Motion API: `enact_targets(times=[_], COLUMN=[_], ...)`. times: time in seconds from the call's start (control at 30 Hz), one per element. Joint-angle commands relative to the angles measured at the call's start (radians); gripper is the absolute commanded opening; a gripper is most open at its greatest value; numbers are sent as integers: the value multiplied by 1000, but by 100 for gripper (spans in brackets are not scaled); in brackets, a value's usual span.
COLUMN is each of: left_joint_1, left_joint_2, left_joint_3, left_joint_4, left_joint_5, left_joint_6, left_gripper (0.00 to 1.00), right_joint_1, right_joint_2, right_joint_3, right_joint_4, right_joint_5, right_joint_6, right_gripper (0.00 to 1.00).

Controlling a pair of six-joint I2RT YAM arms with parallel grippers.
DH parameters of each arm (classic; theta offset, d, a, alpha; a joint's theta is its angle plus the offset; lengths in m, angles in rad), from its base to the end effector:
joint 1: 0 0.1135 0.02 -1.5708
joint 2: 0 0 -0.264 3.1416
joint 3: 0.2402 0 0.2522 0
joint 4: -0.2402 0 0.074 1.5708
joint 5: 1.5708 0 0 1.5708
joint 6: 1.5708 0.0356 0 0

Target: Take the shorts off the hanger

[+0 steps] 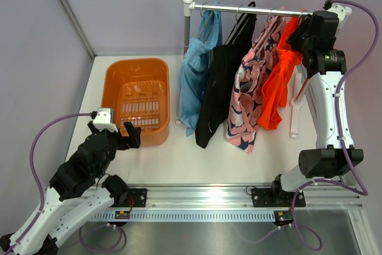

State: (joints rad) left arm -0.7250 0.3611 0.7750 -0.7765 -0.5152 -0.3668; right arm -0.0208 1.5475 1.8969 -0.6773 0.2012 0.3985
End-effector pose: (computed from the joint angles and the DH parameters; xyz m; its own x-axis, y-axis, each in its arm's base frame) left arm 0.0650 -0.0342 0.3230 -0.3311 -0.1236 -0.9355 0.1216 0.9775 -0.1722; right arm 0.3263 -0.0139 0.4826 -0.2154 0.3848 -0.8975 0.3181 0.8966 0.3080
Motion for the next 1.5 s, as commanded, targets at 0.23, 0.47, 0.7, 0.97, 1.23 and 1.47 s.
enact_targets(times=[0.23,0.47,0.7,0.97,1.23,1.47], left_joint_1=[2,2,2,1,2,2], left_joint_2=[7,10,13,15,12,13], left_joint_3=[4,4,3,1,0,-6], left_joint_4=[29,28,32,34,40,68], left_joint_5=[-9,-2,3,7,24,104], left_joint_6=[-4,0,2,5,11,51], left_gripper=[99,99,99,99,99,99], right_joint_1=[-4,-4,-4,-4,-4,-4], right_joint_2=[-33,-53,-95,-178,-254,-479], right_joint_3=[21,22,93,126,50,-156], right_joint_4=[50,44,2,-73,-142,-163], right_joint_5=[38,29,6,-54,-150,-229], right_joint_6=[-56,-62,-67,-69,-79,-69], right_gripper=[0,0,0,0,0,0])
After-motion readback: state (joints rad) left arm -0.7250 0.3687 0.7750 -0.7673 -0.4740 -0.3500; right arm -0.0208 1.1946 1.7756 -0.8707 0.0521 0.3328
